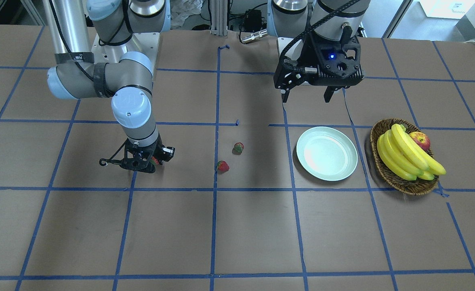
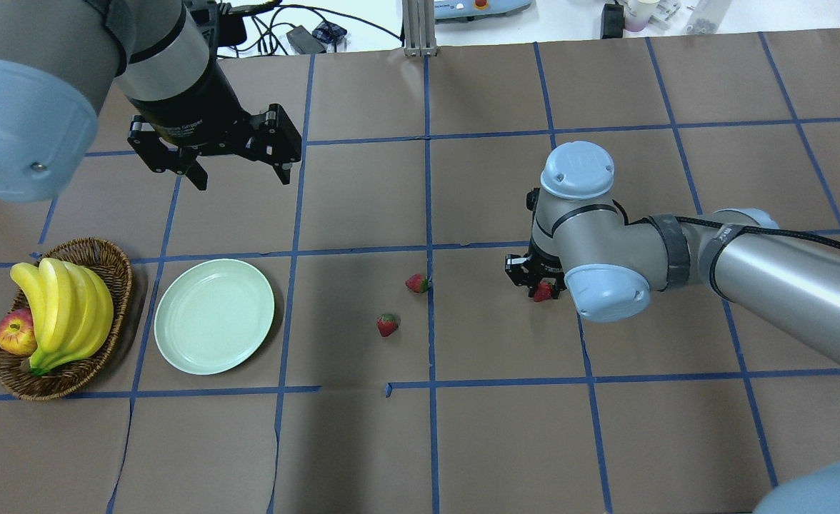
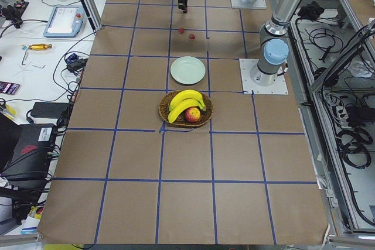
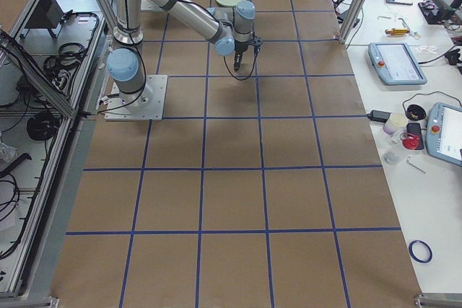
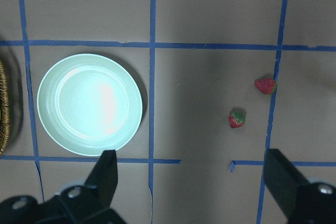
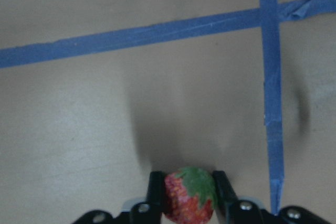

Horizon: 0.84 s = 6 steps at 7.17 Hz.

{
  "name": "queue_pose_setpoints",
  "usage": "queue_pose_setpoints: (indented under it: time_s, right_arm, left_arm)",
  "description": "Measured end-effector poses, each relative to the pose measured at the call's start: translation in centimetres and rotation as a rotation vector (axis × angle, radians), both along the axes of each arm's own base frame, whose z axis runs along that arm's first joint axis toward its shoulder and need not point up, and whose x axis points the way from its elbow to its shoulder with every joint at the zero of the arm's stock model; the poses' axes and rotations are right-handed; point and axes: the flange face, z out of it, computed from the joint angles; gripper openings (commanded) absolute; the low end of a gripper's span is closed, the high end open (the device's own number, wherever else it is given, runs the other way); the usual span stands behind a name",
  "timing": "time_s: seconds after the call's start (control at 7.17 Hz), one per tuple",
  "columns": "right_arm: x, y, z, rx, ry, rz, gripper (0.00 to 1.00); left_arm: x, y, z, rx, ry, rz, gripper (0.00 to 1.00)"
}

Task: Collect all strawberries into plate
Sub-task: 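Move the right gripper to the last far strawberry and grasp it, then carry the strawberry with the right gripper beside the others and release it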

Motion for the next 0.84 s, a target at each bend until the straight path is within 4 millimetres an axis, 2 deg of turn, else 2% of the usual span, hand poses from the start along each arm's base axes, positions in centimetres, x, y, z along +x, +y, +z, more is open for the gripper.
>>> queue_pose_setpoints:
  time_s: [0.28,0.42,0.56,0.7,0.84]
  right_arm:
    - [1.7,-1.1,2.0,-0.082,-0.057,-0.035,0.0]
    - [4.3,-1.6,3.6,-0.128,-0.096,-0.045,0.0]
    - [8.2,-1.9,5.4,-0.165,-0.139,-0.055,0.0]
    - [12.2,-1.9,6.4,-0.18,-0.175,-0.057,0.0]
    - [16.2,-1.8,6.5,-0.176,-0.214,-0.065,0.0]
  left_arm:
    - [0.0,0.0,0.0,-0.001,0.001,-0.001,1.0]
    - [0.0,0.0,0.1,-0.001,0.003,-0.001,1.0]
    - [0.0,0.1,0.1,-0.003,0.003,-0.002,1.0]
    - [0.0,0.2,0.2,-0.005,0.003,-0.004,1.0]
    - [0.0,0.2,0.3,-0.007,0.002,-0.005,1.0]
